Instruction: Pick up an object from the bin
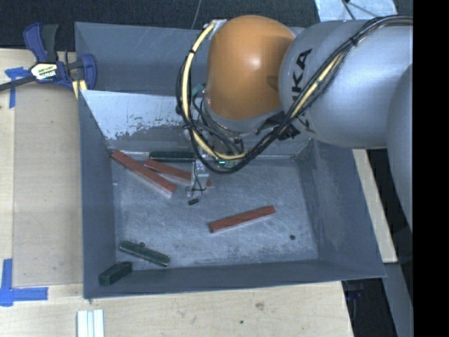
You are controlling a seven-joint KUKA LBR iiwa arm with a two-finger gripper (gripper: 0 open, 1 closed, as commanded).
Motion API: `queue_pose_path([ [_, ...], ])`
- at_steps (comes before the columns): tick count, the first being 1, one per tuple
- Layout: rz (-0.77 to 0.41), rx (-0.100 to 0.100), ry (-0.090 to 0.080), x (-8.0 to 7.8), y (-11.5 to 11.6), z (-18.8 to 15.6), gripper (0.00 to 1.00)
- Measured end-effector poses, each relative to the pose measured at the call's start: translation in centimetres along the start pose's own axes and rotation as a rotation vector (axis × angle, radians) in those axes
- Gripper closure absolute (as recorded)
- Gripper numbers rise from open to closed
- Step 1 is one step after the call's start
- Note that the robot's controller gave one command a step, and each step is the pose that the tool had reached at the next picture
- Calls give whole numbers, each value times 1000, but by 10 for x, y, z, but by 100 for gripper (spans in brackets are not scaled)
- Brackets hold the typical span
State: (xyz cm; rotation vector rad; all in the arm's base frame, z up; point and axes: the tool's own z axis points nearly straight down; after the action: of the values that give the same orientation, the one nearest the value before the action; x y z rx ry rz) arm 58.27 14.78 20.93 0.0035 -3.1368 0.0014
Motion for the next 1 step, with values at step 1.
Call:
queue_pose_path([
  [1,2,-2,-8,-2,0,-5,0],
])
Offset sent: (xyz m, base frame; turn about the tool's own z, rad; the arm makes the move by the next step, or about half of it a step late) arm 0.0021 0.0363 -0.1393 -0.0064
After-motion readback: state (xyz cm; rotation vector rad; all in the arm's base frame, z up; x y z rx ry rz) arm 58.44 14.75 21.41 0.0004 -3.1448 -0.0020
